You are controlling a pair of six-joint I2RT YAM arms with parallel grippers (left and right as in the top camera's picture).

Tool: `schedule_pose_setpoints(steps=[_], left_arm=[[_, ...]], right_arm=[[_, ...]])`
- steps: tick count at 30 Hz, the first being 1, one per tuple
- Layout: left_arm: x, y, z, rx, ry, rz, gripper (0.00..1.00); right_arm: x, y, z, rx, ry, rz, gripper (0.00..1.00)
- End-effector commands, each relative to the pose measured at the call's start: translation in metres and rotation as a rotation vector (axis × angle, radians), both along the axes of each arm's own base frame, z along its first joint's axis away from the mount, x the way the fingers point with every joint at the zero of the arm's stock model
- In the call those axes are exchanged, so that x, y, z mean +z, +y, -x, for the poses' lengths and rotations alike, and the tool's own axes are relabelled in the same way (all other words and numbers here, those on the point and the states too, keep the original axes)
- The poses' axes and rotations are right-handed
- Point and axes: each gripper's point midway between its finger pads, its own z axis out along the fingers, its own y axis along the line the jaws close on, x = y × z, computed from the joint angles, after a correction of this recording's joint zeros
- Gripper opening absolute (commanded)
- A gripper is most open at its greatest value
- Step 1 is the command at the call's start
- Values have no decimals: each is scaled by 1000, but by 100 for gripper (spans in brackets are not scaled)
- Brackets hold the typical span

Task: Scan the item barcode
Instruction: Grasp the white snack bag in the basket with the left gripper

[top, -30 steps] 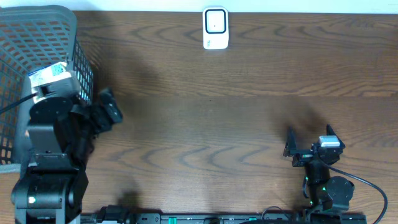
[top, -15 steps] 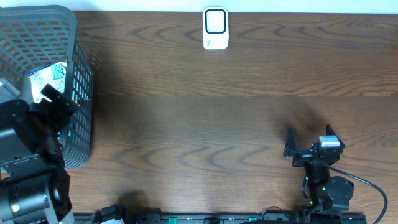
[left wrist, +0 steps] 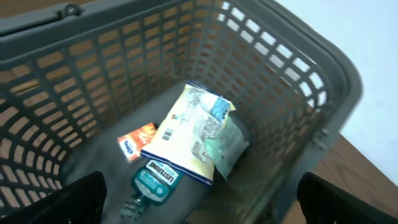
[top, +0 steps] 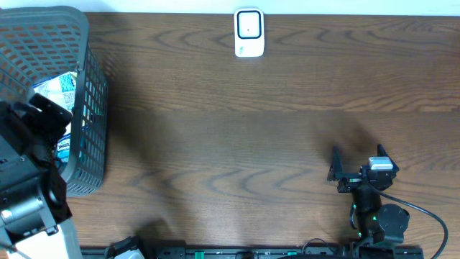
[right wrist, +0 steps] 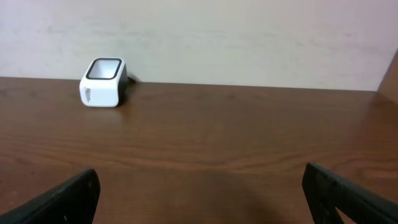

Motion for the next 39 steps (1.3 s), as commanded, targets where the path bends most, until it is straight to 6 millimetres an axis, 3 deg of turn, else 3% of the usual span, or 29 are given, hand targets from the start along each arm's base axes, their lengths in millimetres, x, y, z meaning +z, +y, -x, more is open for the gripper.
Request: schedule_pose_setpoints(steps=[1,10,13,16,23,30,34,39], left_arm=[[16,11,1,43,-45,1,98],[49,17,-9,46,-128,-39,98],[50,22,-16,51,-138,-44,98],[33,32,-26,77,-99,-3,98],[-30,62,-54,132,58,100,98],[-81,83,-64,318,35,347,98],[-107,79,-101,163,38,440,98],[-140,86,-125,-73,191,290,98]], right_arm=[[-2,-4,0,-18,6,-7,99],[-2,-3,0,-16,6,-7,99],[-2,-3,0,-16,6,-7,99],[-2,-3,0,-16,6,-7,99],[-2,-3,0,-16,6,-7,99],[-2,-3,0,-16,6,-7,99],[-2,-3,0,-16,6,-7,99],[-2,-3,0,-16,6,-7,99]])
